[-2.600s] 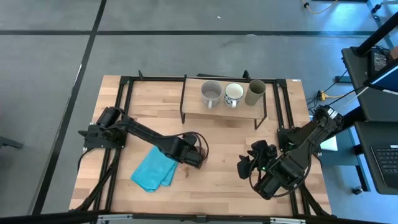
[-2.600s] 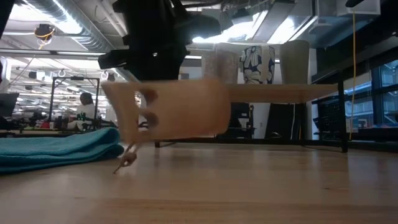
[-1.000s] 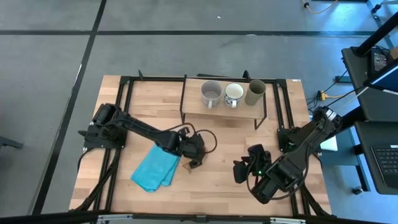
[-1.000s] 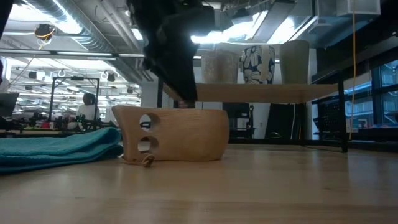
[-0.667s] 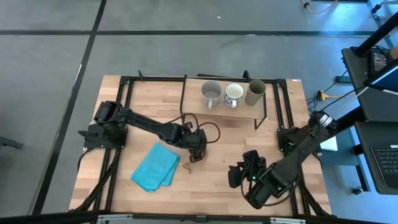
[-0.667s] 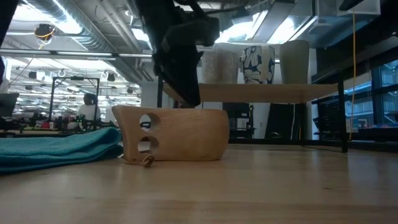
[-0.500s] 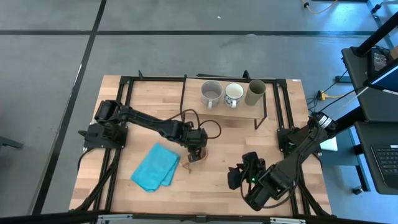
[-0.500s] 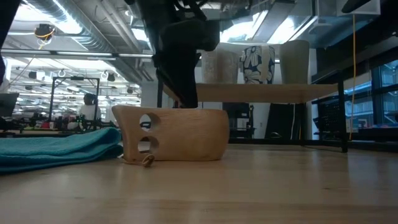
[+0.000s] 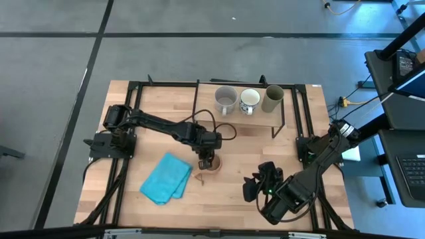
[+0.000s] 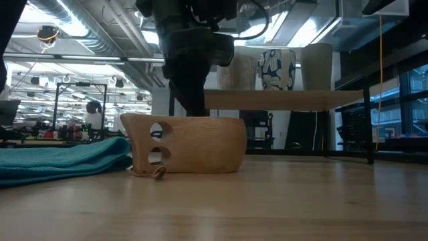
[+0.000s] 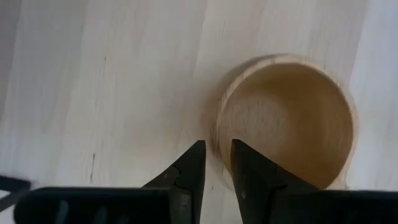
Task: Stack small to large cups/mugs on shelf
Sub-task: Put the brown mug on the shelf
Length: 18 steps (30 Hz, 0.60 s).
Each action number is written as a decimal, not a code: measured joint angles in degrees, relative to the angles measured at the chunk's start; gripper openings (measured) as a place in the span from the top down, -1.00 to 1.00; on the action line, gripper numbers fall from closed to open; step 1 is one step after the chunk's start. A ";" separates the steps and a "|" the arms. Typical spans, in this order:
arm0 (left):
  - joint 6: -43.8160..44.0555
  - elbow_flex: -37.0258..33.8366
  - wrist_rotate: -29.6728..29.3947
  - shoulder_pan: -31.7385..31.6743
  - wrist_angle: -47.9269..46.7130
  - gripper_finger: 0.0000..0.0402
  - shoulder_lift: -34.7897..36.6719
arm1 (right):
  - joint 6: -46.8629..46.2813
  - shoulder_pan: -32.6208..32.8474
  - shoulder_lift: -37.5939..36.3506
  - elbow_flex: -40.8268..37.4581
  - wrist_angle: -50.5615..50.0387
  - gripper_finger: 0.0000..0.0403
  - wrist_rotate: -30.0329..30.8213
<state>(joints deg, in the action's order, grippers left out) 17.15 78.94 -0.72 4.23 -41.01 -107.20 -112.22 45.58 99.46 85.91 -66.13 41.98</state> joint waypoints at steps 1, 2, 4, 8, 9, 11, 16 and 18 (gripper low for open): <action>-0.08 0.00 -0.03 0.00 0.31 0.65 0.00 | 0.04 0.00 0.00 0.00 -0.02 -0.06 0.00; -0.36 0.00 -0.06 0.00 0.42 0.65 0.00 | 0.06 0.00 0.00 0.00 -0.11 -0.06 0.00; -0.83 0.00 -0.17 0.00 0.15 0.65 0.00 | 0.11 0.00 0.00 0.00 -0.29 -0.06 0.00; -0.81 -1.36 -0.09 0.00 0.62 0.65 0.02 | 0.20 0.00 0.00 0.00 -0.68 -0.06 0.00; -0.76 -1.77 0.00 0.00 0.54 0.65 0.02 | 0.20 0.00 0.00 0.00 -0.72 -0.06 -0.02; -0.73 -2.29 0.25 0.04 0.87 0.65 0.02 | 0.20 0.00 0.00 0.00 -0.76 -0.06 -0.04; 0.64 -3.16 0.31 0.47 1.38 0.65 0.02 | 0.22 0.00 -0.01 0.00 -1.08 -0.06 -0.05; 1.84 -3.49 0.12 0.48 1.34 0.65 0.02 | 0.22 0.00 0.00 0.00 -1.09 -0.06 -0.07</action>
<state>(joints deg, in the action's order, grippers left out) 18.99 75.44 -0.60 4.71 -39.67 -107.18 -112.01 45.58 99.46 85.91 -67.22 41.91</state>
